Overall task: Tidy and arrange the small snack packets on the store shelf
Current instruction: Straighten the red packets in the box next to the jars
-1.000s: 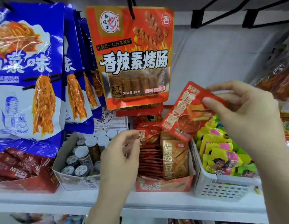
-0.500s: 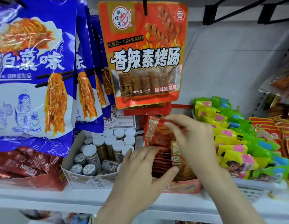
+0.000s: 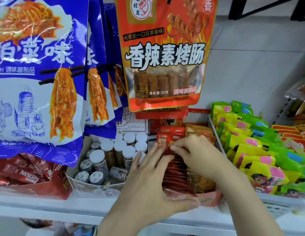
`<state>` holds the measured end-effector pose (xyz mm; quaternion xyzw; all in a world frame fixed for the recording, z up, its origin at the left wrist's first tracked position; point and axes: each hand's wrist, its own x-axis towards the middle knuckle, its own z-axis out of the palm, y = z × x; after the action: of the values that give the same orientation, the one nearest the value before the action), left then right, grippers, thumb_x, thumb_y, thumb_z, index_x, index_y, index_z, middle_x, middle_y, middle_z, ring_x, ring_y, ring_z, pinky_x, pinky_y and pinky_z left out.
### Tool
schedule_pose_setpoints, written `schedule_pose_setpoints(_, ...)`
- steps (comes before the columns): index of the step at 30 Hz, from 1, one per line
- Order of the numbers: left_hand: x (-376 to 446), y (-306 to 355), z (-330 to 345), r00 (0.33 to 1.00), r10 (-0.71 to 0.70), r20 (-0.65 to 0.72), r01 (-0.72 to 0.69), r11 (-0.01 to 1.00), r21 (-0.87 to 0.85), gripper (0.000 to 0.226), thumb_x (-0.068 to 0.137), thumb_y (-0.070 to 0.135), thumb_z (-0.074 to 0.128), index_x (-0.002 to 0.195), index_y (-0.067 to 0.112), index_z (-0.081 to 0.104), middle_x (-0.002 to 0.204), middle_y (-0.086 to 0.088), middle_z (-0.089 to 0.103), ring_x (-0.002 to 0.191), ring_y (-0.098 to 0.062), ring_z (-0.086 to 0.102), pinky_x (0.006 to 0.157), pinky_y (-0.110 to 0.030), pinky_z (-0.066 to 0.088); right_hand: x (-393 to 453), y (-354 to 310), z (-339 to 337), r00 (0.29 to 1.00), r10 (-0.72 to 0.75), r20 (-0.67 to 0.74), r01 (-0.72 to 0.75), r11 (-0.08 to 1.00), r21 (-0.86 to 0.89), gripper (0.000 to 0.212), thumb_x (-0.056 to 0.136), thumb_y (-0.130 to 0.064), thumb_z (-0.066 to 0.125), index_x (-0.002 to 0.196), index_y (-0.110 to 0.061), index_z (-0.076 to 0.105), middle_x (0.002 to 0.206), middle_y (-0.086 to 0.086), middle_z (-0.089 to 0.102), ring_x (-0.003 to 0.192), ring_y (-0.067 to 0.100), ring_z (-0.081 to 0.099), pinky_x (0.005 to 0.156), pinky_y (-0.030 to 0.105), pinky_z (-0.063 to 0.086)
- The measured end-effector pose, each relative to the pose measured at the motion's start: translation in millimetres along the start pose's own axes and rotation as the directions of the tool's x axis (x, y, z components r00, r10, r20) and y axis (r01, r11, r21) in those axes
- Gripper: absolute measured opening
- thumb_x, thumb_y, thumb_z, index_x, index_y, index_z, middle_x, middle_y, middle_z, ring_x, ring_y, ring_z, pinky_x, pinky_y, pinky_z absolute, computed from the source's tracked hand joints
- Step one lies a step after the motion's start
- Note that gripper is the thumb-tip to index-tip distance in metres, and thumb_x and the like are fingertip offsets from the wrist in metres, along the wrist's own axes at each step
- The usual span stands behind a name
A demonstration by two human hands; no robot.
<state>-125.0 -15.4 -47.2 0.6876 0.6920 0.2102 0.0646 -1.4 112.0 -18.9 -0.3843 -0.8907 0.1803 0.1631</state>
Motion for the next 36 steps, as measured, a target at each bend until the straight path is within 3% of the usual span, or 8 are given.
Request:
schedule_pose_setpoints(5,0.4,-2.8,1.2,1.0,0.004,-0.014,-0.004,1.0,0.026,0.107,0.058,0.1,0.033,0.148,0.043,0.023,0.152,0.03,0.015,0.14,0.013,0.002,0.122,-0.033,-0.009,6.2,-1.4,0.0,0.916,0.053,-0.398,-0.065,0.998,-0.017,0.022,0.087,-0.025,0.071,0.109,-0.02,0.074,0.108,0.0,0.073,0.1,0.02,0.067,0.09,0.038,0.052)
schedule_pose_setpoints(11,-0.2,-4.2,1.3,1.0,-0.005,0.015,0.005,1.0,0.024,0.104,0.062,0.097,0.038,0.148,0.043,0.018,0.154,0.03,0.011,0.14,0.012,-0.001,0.119,-0.03,-0.015,7.1,3.9,15.5,0.899,0.127,-0.42,-0.107,0.992,0.07,0.019,0.08,-0.014,0.077,0.097,-0.02,0.076,0.093,-0.003,0.074,0.088,0.016,0.068,0.083,0.036,0.055)
schedule_pose_setpoints(16,-0.8,-3.6,-0.2,1.0,-0.005,0.017,0.005,1.0,0.024,0.104,0.061,0.097,0.036,0.148,0.043,0.019,0.153,0.029,0.011,0.14,0.012,-0.001,0.119,-0.03,-0.014,3.8,3.0,14.9,0.904,0.105,-0.415,-0.119,0.993,-0.009,0.012,0.083,-0.022,0.076,0.095,-0.022,0.078,0.097,0.002,0.072,0.096,0.023,0.061,0.088,0.034,0.046)
schedule_pose_setpoints(23,-0.6,1.2,-8.6,0.997,-0.065,0.03,0.069,0.984,-0.165,0.108,0.054,0.1,0.044,0.145,0.045,0.024,0.146,0.03,0.028,0.124,0.029,0.005,0.123,-0.034,0.006,-18.1,-23.3,-47.3,0.76,0.04,-0.649,0.029,0.995,0.094,0.003,0.086,-0.022,0.073,0.089,-0.021,0.073,0.08,-0.005,0.073,0.074,0.016,0.069,0.073,0.024,0.047)
schedule_pose_setpoints(27,1.0,6.1,-16.9,0.98,-0.19,0.053,0.193,0.867,-0.46,0.083,0.056,0.099,0.042,0.126,0.054,0.035,0.124,0.03,0.051,0.112,0.01,0.048,0.097,-0.032,0.047,-35.7,-17.2,-76.7,0.759,0.175,-0.627,0.05,0.945,0.324,0.004,0.084,-0.03,0.074,0.083,-0.033,0.071,0.073,-0.009,0.07,0.067,0.007,0.069,0.075,0.036,0.058)
schedule_pose_setpoints(30,4.1,16.0,-18.9,0.969,-0.248,-0.009,0.19,0.766,-0.615,0.07,0.062,0.091,0.049,0.116,0.047,0.043,0.119,0.029,0.058,0.101,0.013,0.056,0.088,-0.023,0.047,-43.7,-7.8,-88.7,0.79,0.26,-0.556,0.08,0.855,0.513,0.011,0.082,-0.026,0.077,0.08,-0.034,0.071,0.074,-0.005,0.071,0.068,0.012,0.071,0.077,0.045,0.059)
schedule_pose_setpoints(32,6.0,25.6,-17.9,0.97,-0.242,-0.007,0.153,0.635,-0.757,0.055,0.069,0.072,0.061,0.115,0.042,0.052,0.115,0.024,0.066,0.108,0.007,0.06,0.093,-0.02,0.05,-48.1,-4.1,-92.7,0.803,0.282,-0.524,0.084,0.818,0.569,0.013,0.08,-0.022,0.078,0.079,-0.034,0.072,0.072,-0.004,0.073,0.067,0.01,0.07,0.077,0.043,0.06)
schedule_pose_setpoints(36,8.5,45.3,-16.9,0.993,-0.121,-0.012,0.048,0.479,-0.877,0.028,0.085,0.037,0.06,0.11,0.025,0.066,0.1,0.006,0.077,0.093,-0.009,0.072,0.078,-0.014,0.053,-56.5,0.8,-96.6,0.818,0.31,-0.485,0.09,0.763,0.64,0.012,0.079,-0.019,0.078,0.078,-0.03,0.074,0.073,-0.006,0.075,0.071,0.011,0.073,0.074,0.036,0.059)
